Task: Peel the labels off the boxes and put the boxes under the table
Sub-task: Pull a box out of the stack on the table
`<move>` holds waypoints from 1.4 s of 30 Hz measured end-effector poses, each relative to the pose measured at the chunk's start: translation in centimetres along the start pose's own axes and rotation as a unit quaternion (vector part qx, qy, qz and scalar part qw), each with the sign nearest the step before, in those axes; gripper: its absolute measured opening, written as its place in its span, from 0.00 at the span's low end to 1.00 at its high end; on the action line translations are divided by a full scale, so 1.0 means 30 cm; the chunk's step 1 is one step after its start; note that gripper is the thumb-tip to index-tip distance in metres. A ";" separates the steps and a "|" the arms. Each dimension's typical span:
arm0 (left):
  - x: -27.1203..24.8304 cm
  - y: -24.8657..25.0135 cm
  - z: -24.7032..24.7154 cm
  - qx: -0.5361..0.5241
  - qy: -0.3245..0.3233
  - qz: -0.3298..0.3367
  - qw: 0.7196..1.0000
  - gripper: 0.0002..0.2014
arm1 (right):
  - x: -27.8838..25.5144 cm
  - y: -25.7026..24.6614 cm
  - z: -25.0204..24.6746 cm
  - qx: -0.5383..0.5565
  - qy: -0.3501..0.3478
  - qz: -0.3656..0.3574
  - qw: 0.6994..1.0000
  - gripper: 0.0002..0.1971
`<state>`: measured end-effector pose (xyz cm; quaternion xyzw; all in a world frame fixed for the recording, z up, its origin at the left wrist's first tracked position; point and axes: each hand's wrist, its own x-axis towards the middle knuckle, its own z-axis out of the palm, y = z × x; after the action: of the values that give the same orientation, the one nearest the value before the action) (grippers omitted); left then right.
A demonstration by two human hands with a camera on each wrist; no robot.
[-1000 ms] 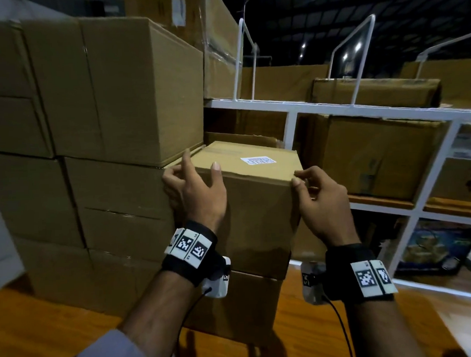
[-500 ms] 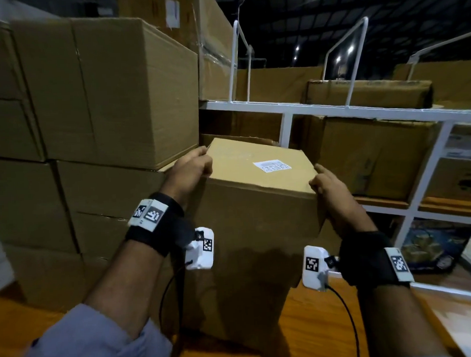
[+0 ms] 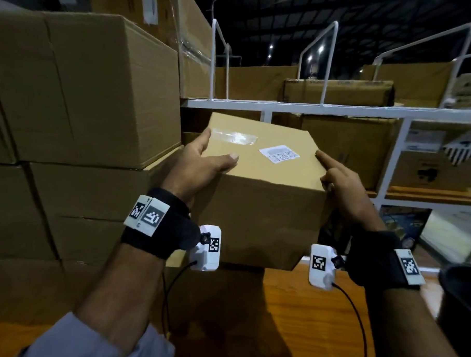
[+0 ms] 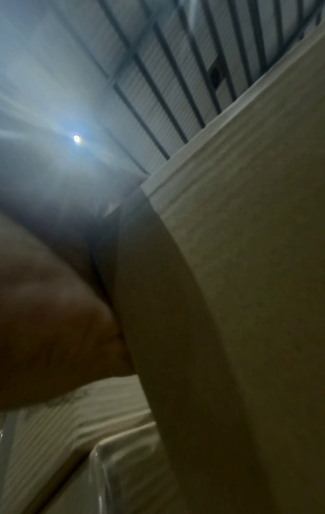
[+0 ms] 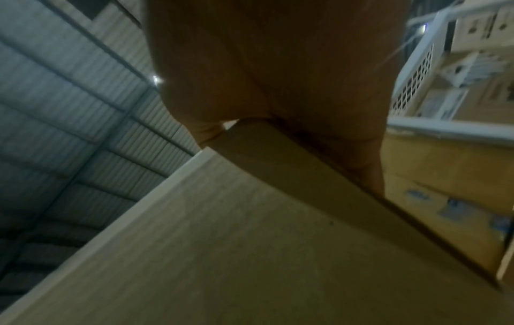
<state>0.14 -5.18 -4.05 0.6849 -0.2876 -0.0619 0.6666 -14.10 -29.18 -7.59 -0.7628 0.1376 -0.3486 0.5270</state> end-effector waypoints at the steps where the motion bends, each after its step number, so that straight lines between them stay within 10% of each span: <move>1: -0.013 0.011 0.011 0.001 -0.004 0.009 1.000 0.42 | -0.016 -0.007 -0.013 0.003 0.006 0.001 1.000 0.29; 13: -0.133 -0.030 0.172 -0.054 -0.130 0.066 0.988 0.24 | -0.312 -0.039 -0.205 -0.024 0.129 0.021 0.991 0.36; 21: -0.269 -0.186 0.314 -0.104 -0.192 0.040 0.975 0.39 | -0.539 0.102 -0.317 -0.044 0.191 0.061 0.979 0.35; 42: -0.405 -0.431 0.688 -0.027 -0.182 -0.074 0.980 0.41 | -0.624 0.453 -0.610 -0.060 0.123 0.125 0.983 0.31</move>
<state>-15.56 -18.20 -22.10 0.6633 -0.3514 -0.2425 0.6146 -37.79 -36.86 -23.36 -0.7208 0.3163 -0.3627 0.4989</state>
